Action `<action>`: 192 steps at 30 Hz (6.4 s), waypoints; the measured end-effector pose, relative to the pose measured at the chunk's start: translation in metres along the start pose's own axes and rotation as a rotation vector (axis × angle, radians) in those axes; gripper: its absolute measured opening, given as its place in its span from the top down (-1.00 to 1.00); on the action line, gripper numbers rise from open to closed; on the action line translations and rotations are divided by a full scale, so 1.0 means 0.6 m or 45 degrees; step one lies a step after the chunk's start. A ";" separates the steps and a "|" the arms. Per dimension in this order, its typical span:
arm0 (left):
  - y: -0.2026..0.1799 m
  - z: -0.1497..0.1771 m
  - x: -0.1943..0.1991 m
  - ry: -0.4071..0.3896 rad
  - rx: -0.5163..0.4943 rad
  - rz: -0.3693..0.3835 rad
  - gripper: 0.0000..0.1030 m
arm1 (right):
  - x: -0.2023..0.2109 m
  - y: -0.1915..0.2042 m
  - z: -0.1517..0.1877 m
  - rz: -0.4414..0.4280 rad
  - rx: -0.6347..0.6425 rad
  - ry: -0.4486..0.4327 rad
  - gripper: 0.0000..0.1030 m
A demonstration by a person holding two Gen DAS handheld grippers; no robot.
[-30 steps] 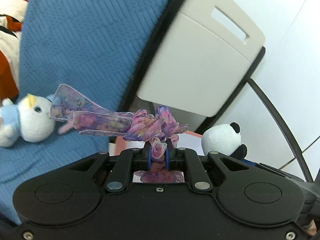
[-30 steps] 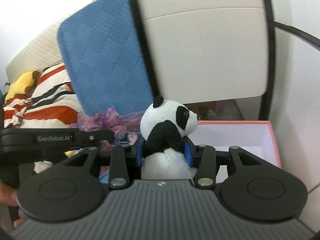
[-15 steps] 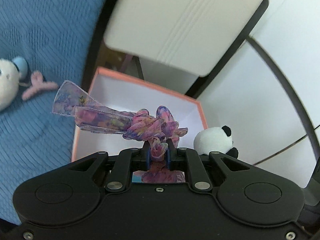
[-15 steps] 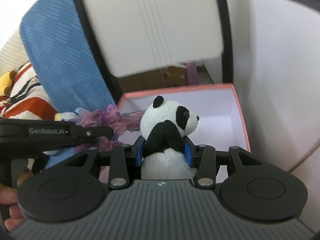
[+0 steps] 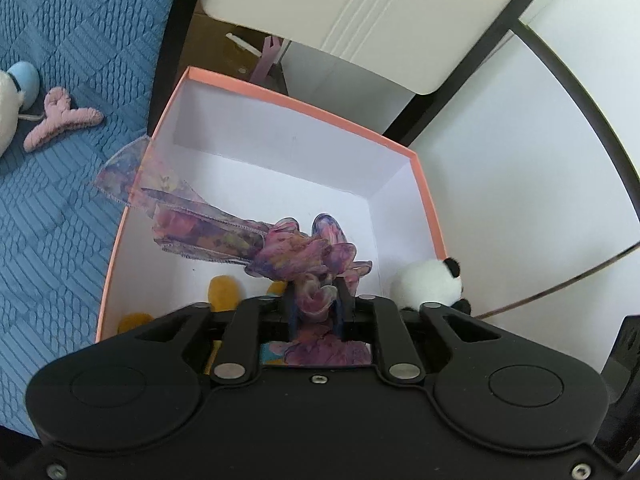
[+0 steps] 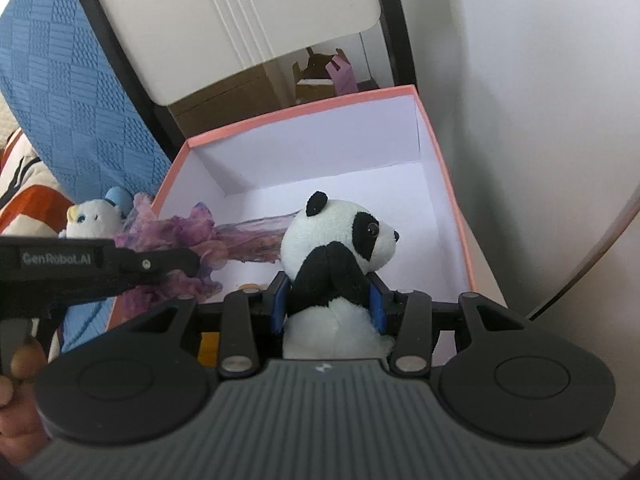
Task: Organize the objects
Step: 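Open both grippers to drop the panda and ribbon bow into the box, then withdraw both grippers from the box toward the penguin and pink clip, then grasp the white-blue penguin with the left gripper while the right gripper grasps the pink clip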
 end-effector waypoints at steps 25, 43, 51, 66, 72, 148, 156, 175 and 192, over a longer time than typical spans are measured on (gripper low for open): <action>0.005 0.010 0.331 -0.345 -0.209 -0.041 0.00 | 0.207 0.164 -0.008 -0.129 0.078 -0.310 -0.25; 0.112 0.086 0.505 -0.484 -0.176 -0.117 -0.05 | 0.245 0.333 0.065 -0.220 0.217 -0.292 -0.25; 0.170 0.117 0.530 -0.523 -0.198 -0.178 -0.08 | 0.230 0.391 0.093 -0.250 0.284 -0.289 -0.38; 0.237 0.157 0.517 -0.572 -0.266 -0.194 -0.70 | 0.144 0.414 0.140 -0.204 0.324 -0.225 -0.42; 0.252 0.160 0.511 -0.605 -0.246 -0.201 -0.99 | 0.132 0.411 0.136 -0.235 0.299 -0.221 -0.89; 0.577 -0.141 -0.023 0.068 -0.934 -1.369 -1.00 | -0.479 0.549 -0.147 -0.069 0.646 0.162 -0.12; 0.601 -0.160 -0.049 0.098 -0.984 -1.452 -1.00 | -0.499 0.538 -0.143 -0.078 0.647 0.186 0.17; 0.606 -0.212 -0.010 0.057 -0.851 -1.275 -0.72 | -0.407 0.529 -0.090 -0.001 0.639 0.067 0.34; 0.599 -0.152 0.100 -0.091 -0.157 -0.670 -0.65 | -0.302 0.515 -0.035 0.049 0.592 0.034 0.34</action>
Point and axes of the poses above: each gripper's, at about its wrist camera, not at the fingertips, and x roughly against the way its jaws point, y to its left, z to its underside, the point moved 5 cm from there along -x, roughly the way its jaws point, and after that the axes turned 6 degrees about y, right-handed, at the moved point
